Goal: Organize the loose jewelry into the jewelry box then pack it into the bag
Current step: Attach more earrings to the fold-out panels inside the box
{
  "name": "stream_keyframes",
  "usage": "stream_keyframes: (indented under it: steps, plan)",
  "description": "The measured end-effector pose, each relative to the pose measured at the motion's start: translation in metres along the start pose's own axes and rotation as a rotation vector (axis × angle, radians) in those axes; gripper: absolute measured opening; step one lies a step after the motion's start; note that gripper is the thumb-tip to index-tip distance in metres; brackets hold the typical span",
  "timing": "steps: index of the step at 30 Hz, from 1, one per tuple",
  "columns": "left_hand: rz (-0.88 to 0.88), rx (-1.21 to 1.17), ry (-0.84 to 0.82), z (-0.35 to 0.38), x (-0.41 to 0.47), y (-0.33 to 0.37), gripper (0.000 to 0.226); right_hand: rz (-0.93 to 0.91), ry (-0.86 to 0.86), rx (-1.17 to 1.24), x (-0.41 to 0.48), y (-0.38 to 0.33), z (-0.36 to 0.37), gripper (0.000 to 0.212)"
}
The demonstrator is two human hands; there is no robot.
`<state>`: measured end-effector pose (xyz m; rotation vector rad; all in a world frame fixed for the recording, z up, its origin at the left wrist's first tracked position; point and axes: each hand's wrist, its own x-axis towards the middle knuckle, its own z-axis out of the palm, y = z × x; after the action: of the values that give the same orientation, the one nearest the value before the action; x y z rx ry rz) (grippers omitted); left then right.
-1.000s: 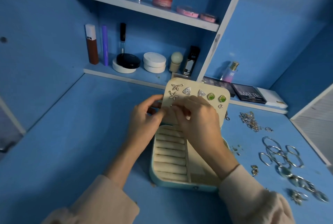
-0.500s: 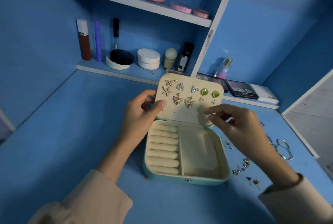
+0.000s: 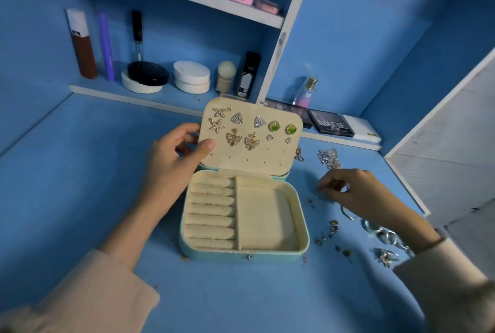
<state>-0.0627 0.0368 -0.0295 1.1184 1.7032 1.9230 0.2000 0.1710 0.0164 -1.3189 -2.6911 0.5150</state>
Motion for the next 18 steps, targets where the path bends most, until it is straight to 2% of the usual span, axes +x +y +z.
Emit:
stream_keyframes:
  steps: [4, 14, 18]
  plan:
    - [0.012, 0.004, -0.009, -0.001, 0.001, -0.002, 0.023, -0.033, -0.013, 0.014, -0.003, 0.0, 0.002, 0.031]
    - [0.023, -0.013, -0.015, -0.001, 0.001, -0.006, 0.021, -0.013, -0.041, -0.041, -0.012, -0.005, 0.004, 0.009]
    - [0.021, -0.019, -0.017, -0.001, 0.002, -0.007, 0.021, -0.03, -0.022, -0.067, -0.012, -0.007, 0.008, 0.014]
